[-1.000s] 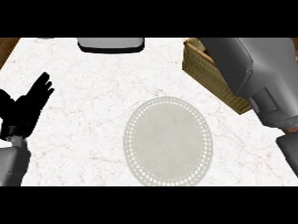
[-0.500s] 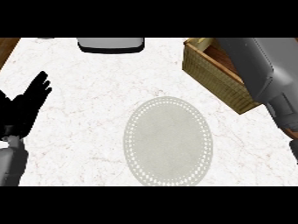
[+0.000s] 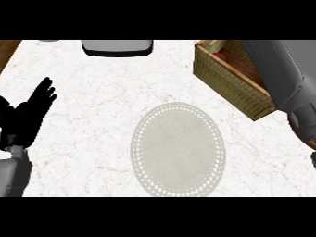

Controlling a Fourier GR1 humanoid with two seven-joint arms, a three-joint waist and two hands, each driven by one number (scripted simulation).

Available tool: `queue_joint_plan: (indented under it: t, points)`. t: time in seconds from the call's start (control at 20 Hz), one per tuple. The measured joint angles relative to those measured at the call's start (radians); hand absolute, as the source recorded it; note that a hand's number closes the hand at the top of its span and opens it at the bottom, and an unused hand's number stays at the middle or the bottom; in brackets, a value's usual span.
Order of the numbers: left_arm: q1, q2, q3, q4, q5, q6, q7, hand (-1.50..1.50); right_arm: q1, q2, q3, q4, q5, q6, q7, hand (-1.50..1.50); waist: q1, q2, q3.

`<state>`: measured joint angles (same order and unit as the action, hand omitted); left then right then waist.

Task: Pick the tomato from the placemat and place it in the basket

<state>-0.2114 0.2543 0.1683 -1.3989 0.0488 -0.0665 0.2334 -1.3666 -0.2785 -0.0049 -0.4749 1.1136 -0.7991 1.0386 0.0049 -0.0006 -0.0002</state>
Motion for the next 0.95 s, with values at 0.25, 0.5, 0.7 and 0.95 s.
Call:
queue_joint_plan:
  t: [0.25,0.5,0.7,0.95]
  points:
    - [0.012,0.002,0.011,0.013,-0.005,0.008,-0.013,0.0,0.027,-0.035,-0.055,-0.101,0.024,-0.092,0.015,-1.5,-0.023,-0.008,0.0]
    - [0.028,0.015,0.033,0.026,0.002,0.007,-0.018,0.0,0.121,-0.053,-0.116,-0.267,0.008,-0.133,0.028,-1.5,-0.056,-0.022,0.0]
    - [0.049,0.031,0.052,0.013,0.006,0.011,-0.006,0.0,0.248,-0.043,-0.132,-0.45,-0.048,-0.11,0.034,-1.5,-0.086,-0.036,0.001]
    - [0.072,0.041,0.075,0.014,0.019,0.007,-0.013,0.0,0.427,-0.036,-0.107,-0.698,-0.139,-0.034,0.05,-1.5,-0.113,-0.042,0.001]
